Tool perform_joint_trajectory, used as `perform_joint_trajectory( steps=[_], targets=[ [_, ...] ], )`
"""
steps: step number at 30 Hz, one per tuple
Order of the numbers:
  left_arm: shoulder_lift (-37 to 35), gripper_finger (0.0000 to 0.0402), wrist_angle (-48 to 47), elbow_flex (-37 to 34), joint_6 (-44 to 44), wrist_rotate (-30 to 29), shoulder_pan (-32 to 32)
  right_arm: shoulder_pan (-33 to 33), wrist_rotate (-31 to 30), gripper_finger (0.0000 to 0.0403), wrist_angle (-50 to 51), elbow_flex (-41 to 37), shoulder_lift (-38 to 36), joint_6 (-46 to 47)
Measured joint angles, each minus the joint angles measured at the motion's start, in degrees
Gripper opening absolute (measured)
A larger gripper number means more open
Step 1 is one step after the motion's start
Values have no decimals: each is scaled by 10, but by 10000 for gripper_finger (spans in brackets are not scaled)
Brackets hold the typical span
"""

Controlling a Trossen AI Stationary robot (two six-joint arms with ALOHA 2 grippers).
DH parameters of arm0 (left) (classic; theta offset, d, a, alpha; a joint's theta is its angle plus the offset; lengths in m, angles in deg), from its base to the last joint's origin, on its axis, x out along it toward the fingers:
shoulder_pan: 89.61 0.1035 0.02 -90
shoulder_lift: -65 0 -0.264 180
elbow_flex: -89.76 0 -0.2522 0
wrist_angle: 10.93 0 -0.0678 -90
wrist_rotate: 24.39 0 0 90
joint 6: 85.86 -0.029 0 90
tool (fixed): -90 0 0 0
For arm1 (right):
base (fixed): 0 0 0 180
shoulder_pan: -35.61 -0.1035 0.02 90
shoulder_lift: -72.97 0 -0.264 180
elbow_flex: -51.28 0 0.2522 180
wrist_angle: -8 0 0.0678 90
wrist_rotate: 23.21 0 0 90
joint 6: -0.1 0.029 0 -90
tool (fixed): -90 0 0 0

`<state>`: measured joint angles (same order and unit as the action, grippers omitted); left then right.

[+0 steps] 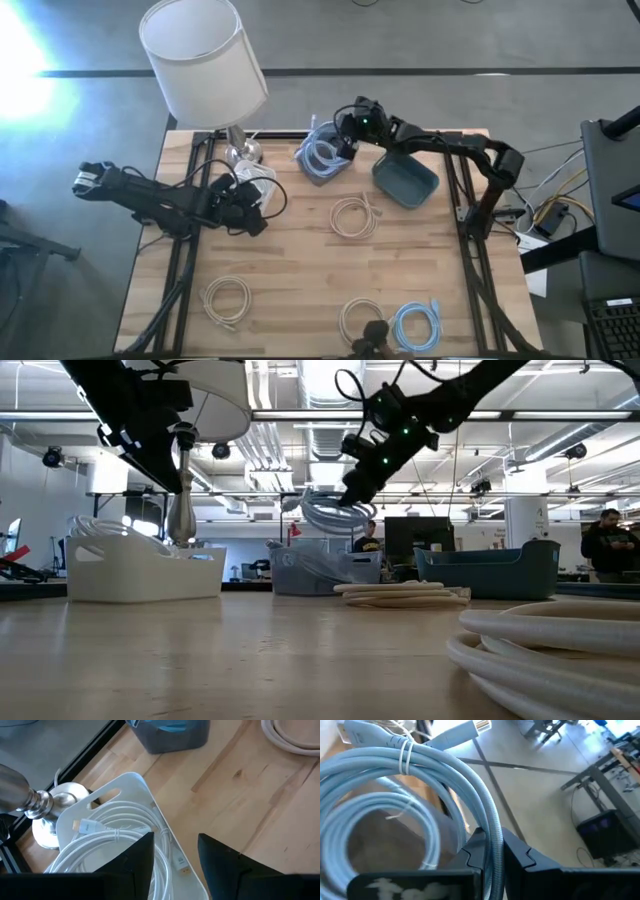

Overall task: Sort HDMI cables
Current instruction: Put the left light blue HDMI cable into the black bin, then put the top right light brown HDMI cable into the green bin

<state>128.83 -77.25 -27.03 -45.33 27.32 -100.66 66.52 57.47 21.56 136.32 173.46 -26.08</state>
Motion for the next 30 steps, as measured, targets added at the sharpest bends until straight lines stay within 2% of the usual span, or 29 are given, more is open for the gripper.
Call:
perform_joint_trajectory(
  steps=[8,13,27,30],
  targets=[
    [0,156,15,0,10,-1,0,5,4,36,-7,9,59,-47],
    [0,156,17,0,16,-1,0,5,4,50,-4,22,91,-29],
    [0,156,22,0,20,-1,0,4,2,111,39,51,95,10],
    [0,156,23,0,20,-1,0,2,-17,124,63,61,92,11]
  ],
)
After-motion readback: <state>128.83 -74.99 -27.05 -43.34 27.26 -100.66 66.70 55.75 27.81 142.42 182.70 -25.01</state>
